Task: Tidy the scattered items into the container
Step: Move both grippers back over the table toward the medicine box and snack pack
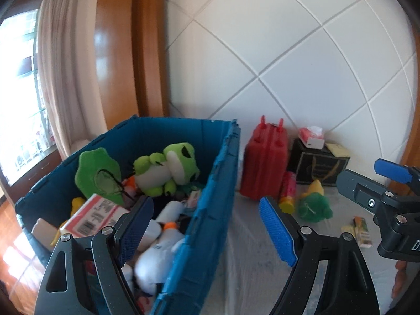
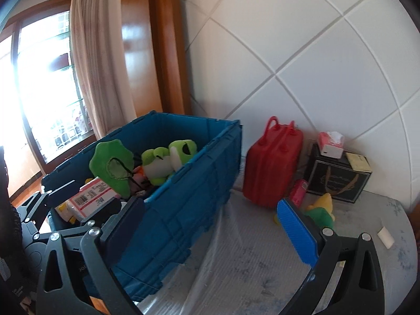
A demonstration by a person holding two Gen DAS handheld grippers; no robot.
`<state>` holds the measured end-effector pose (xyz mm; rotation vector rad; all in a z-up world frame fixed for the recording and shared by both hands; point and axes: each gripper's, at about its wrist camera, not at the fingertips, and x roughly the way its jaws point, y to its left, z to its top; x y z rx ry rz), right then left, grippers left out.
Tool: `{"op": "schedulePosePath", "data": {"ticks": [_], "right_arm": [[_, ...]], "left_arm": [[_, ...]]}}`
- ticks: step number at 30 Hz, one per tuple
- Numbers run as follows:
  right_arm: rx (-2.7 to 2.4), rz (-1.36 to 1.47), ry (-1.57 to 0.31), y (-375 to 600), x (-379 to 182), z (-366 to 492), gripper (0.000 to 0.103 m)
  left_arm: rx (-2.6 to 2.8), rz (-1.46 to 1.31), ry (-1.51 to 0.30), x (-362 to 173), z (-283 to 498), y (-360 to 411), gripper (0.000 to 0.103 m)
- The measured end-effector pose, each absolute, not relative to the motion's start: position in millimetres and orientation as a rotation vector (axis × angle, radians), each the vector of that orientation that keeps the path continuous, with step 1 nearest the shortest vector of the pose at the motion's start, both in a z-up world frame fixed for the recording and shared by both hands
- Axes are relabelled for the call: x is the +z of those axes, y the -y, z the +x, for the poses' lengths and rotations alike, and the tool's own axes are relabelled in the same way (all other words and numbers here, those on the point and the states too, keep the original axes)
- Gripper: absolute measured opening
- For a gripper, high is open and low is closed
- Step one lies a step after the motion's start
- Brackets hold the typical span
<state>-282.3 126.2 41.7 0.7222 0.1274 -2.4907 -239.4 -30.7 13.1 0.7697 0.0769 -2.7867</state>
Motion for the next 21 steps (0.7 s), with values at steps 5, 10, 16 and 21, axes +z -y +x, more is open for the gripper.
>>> {"op": "schedulePosePath", "data": {"ticks": [5,10,16,21], "right_arm": [[-2.616,0.750,-0.079,-215,35,-293,0.103],[-2.706,0.831,0.000,-319,17,-316,0.103],[-2.886,0.848,0.069,-448,-5,-340,0.103],[-2.958,0.961,0.144,-517,-36,-356,0.103]], "left_arm": [[-2.909,0.797,-0.007,3,-266,-49,0.084],[-2.993,0.907,0.037,-20,-303,-139,0.084],[-3.053,1.043,-0.012,-57,-341,-223,0.084],[-3.035,1.168,0.057,-89,-365,-274,0.084]]}}
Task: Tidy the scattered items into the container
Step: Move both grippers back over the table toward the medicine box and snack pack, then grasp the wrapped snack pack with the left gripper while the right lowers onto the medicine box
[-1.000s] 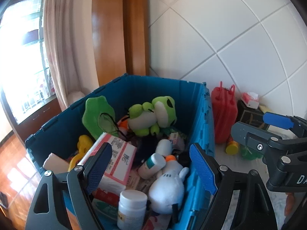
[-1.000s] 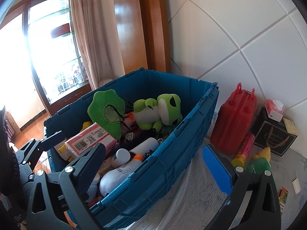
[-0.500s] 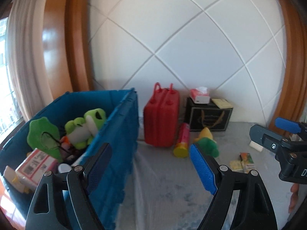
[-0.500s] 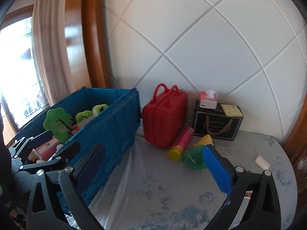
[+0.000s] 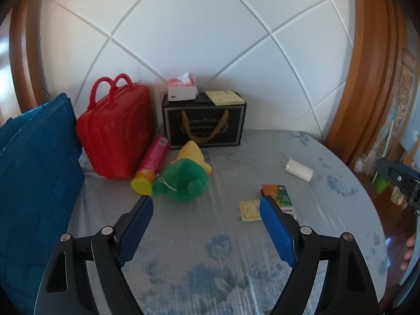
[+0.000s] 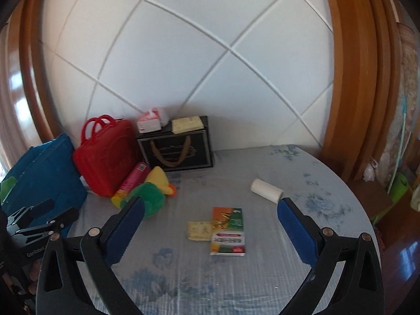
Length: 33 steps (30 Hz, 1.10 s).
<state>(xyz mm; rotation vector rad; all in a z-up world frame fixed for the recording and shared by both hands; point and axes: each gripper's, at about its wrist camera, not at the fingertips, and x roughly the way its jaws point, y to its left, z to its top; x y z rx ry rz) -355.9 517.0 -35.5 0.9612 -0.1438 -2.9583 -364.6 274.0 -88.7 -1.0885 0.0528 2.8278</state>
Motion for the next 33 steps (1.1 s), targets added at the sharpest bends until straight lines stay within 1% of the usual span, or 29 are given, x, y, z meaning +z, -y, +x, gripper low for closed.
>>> {"op": "schedulePosePath", "data": {"ticks": [3,7,10,12,15,24,31,33], "right_arm": [[-2.946,1.071,0.185,-538,-58,-363,0.103],[-2.899,1.214,0.242,-550,-94,-374,0.103],[-2.840,1.316,0.219,-543,-125,-389,0.103],[-2.811,1.359,0.213,-538,-146,-400,0.103],[-2.756,1.429,0.253,-536,-177,-418,0.103],[-2.639,1.607,0.234,-526,-260,-490,0.103],[-2.577,1.707,0.243,-533,-297,-516,0.103],[-2.623,1.759,0.170,-542,-301,-514,0.103]], "left_arm": [[2.786,-1.155,-0.134,-110,-381,-294,0.084],[2.718,-1.205,-0.188,-142,-397,-303,0.084],[2.695,-1.211,-0.240,-167,-409,-305,0.084],[2.663,-1.225,-0.247,-183,-419,-309,0.083],[2.624,-1.226,-0.251,-206,-434,-316,0.083],[2.520,-1.246,-0.317,-274,-483,-344,0.083],[2.438,-1.271,-0.375,-303,-504,-364,0.083],[2.414,-1.267,-0.389,-306,-507,-373,0.083]]}}
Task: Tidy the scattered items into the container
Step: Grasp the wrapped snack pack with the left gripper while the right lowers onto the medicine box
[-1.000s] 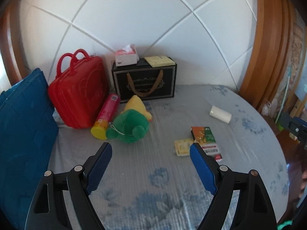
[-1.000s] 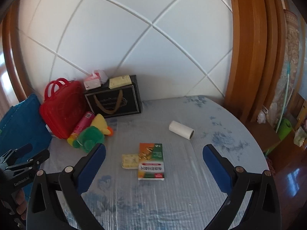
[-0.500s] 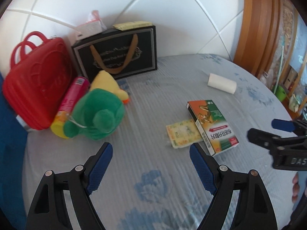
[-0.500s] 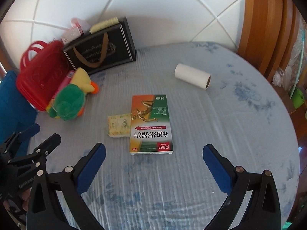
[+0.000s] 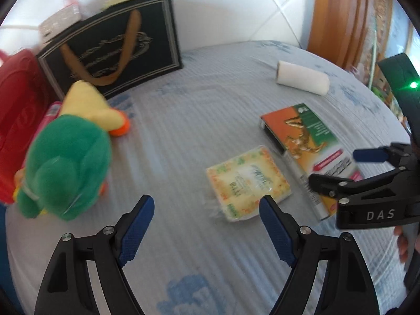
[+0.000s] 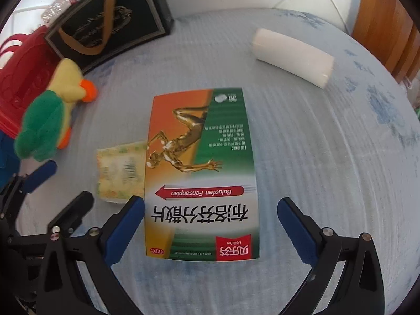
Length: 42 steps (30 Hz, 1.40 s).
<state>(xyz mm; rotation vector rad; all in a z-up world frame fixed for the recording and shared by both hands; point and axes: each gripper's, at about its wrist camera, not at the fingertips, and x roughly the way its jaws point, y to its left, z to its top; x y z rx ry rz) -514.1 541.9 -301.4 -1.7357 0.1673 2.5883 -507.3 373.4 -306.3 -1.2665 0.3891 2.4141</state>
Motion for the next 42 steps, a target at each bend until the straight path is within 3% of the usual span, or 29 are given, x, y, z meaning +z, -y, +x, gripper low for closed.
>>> {"op": "schedulePosePath", "data": {"ticks": [6,7,14,18,21,23,27,29,31,33,34,35,37,42], "right_arm": [[2.525,-1.712,-0.207,-587,-302,-504,0.103],[2.529,-1.715,-0.197,-588,-302,-503,0.103],[2.595,-1.711,-0.018,-576,-305,-507,0.103],[2.606,-1.709,-0.004,-577,-314,-515,0.103],[2.623,-1.692,0.009,-576,-317,-519,0.103],[2.628,-1.686,0.004,-574,-316,-518,0.103],[2.622,-1.671,-0.009,-574,-315,-514,0.099],[2.623,-1.666,-0.012,-573,-314,-510,0.097],[2.622,-1.667,-0.026,-570,-312,-509,0.096],[2.622,-1.679,-0.040,-569,-311,-506,0.096],[2.626,-1.686,-0.048,-569,-310,-504,0.096],[2.628,-1.693,-0.049,-569,-310,-501,0.096],[2.622,-1.694,-0.030,-570,-310,-496,0.096],[2.618,-1.674,-0.030,-572,-312,-494,0.098]], "left_arm": [[2.311,-1.292,-0.494,-326,-522,-409,0.083],[2.303,-1.299,-0.499,-329,-524,-412,0.090],[2.311,-1.376,-0.387,-339,-524,-402,0.103],[2.340,-1.365,-0.323,-343,-522,-398,0.103],[2.391,-1.347,-0.284,-340,-521,-397,0.090],[2.411,-1.340,-0.270,-336,-520,-397,0.073],[2.445,-1.328,-0.270,-331,-518,-396,0.058],[2.479,-1.312,-0.294,-326,-515,-396,0.038],[2.469,-1.322,-0.308,-326,-516,-396,0.038],[2.460,-1.331,-0.318,-326,-515,-395,0.042],[2.440,-1.344,-0.319,-326,-514,-394,0.051],[2.416,-1.363,-0.325,-328,-514,-394,0.068],[2.398,-1.386,-0.365,-332,-515,-392,0.085],[2.386,-1.361,-0.296,-343,-521,-398,0.087]]}}
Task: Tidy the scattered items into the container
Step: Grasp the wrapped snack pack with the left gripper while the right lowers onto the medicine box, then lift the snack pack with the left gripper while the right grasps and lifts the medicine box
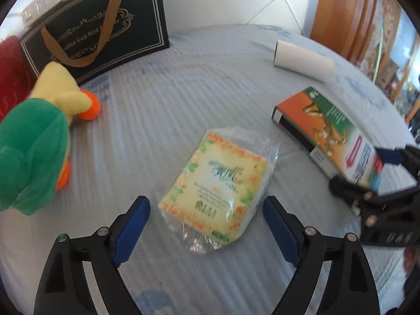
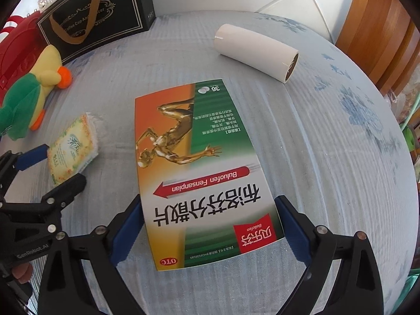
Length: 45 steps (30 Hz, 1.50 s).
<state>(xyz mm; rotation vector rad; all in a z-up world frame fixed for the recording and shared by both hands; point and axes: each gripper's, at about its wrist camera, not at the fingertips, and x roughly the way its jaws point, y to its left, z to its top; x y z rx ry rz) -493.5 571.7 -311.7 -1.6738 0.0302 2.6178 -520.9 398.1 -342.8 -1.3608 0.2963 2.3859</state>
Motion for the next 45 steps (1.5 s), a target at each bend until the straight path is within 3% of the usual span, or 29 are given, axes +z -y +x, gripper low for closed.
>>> {"op": "schedulePosePath", "data": {"ticks": [1,2,5,8,15,28,29,30,31,32,34,36,37,38,45], "right_arm": [[2.621,-1.665,-0.012,-570,-313,-493,0.098],[2.628,-1.657,-0.014,-570,-313,-493,0.098],[2.639,-1.629,-0.027,-571,-312,-491,0.096],[2.643,-1.621,-0.066,-573,-311,-489,0.095],[2.670,-1.587,-0.123,-574,-302,-480,0.095],[2.774,-1.454,-0.121,-561,-245,-446,0.090],[2.780,-1.457,-0.122,-559,-241,-443,0.087],[2.791,-1.488,-0.134,-557,-239,-439,0.068],[2.793,-1.538,-0.162,-554,-240,-435,0.030],[2.779,-1.583,-0.186,-553,-242,-432,0.029],[2.745,-1.648,-0.198,-553,-249,-423,0.030],[2.724,-1.646,-0.265,-562,-251,-414,0.052],[2.711,-1.647,-0.287,-566,-252,-413,0.080],[2.695,-1.648,-0.297,-571,-252,-412,0.094],[2.613,-1.675,-0.321,-585,-268,-436,0.095]], "left_arm": [[2.393,-1.345,-0.287,-343,-521,-401,0.081],[2.399,-1.331,-0.283,-342,-519,-404,0.068],[2.397,-1.306,-0.289,-339,-513,-412,0.043],[2.408,-1.298,-0.306,-336,-509,-417,0.025],[2.471,-1.267,-0.337,-327,-490,-410,0.022],[2.561,-1.135,-0.286,-264,-448,-384,0.021],[2.562,-1.134,-0.281,-260,-443,-382,0.021],[2.563,-1.136,-0.279,-258,-439,-379,0.021],[2.563,-1.143,-0.282,-256,-435,-377,0.022],[2.560,-1.156,-0.286,-257,-431,-375,0.022],[2.549,-1.182,-0.290,-259,-425,-373,0.022],[2.539,-1.202,-0.291,-263,-423,-374,0.022],[2.536,-1.212,-0.287,-266,-422,-375,0.022],[2.534,-1.220,-0.280,-267,-423,-376,0.022],[2.531,-1.227,-0.258,-281,-439,-394,0.022]]}}
